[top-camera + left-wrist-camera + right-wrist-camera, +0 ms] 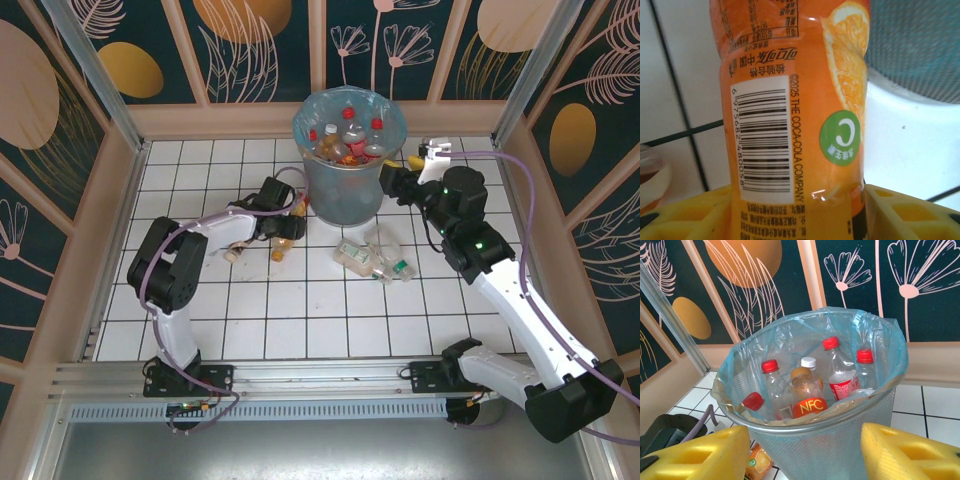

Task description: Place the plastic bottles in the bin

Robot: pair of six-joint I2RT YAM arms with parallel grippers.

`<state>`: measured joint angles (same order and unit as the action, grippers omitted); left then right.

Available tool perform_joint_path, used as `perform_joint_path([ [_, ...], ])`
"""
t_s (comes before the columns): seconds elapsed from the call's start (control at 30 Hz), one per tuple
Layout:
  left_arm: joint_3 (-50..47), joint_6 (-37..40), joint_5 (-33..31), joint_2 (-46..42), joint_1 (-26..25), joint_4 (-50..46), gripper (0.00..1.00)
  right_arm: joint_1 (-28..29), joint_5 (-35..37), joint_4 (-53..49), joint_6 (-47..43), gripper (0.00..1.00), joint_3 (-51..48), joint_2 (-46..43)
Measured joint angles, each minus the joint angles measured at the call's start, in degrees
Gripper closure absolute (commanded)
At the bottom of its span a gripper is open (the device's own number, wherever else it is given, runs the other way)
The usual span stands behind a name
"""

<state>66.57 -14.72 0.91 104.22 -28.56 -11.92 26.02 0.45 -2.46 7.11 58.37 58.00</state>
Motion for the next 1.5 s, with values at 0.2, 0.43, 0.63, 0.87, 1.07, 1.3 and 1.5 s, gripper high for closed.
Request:
perform_joint_path([
  [0.2,-2.4,-0.2,-4.5,-16.3,0.0,-1.7,0.44,0.0,0.0,0.1,-0.8,0.39,0.2,-0.6],
  [0.43,-7.9,1.7,-12.3,-36.3,0.0,1.4,0.47,0.7,-6.2,4.6,-0.8,0.39,0.3,-0.6],
  [0.63,-15.2,10.3,-4.9,-49.9,0.1,9.4,0.48,3.2,-21.8,18.2,2.2,0.31,-0.9,0.1],
  [0.87,-20.4,17.2,16.6,-53.5,0.0,16.7,0.48,7.3,-40.5,34.9,9.9,0.27,0.2,9.0],
  [1.07,-21.6,17.8,28.7,-53.8,-0.9,20.3,0.49,12.8,-44.5,34.7,8.3,0.22,3.2,13.6],
  [1.3,-22.3,18.0,33.2,-53.8,-1.1,22.0,0.49,14.6,-44.5,33.1,6.3,0.19,7.3,16.2],
  [1.5,-22.8,18.2,35.1,-54.0,-1.8,23.5,0.49,15.4,-45.0,32.1,6.3,0.18,8.2,19.0],
])
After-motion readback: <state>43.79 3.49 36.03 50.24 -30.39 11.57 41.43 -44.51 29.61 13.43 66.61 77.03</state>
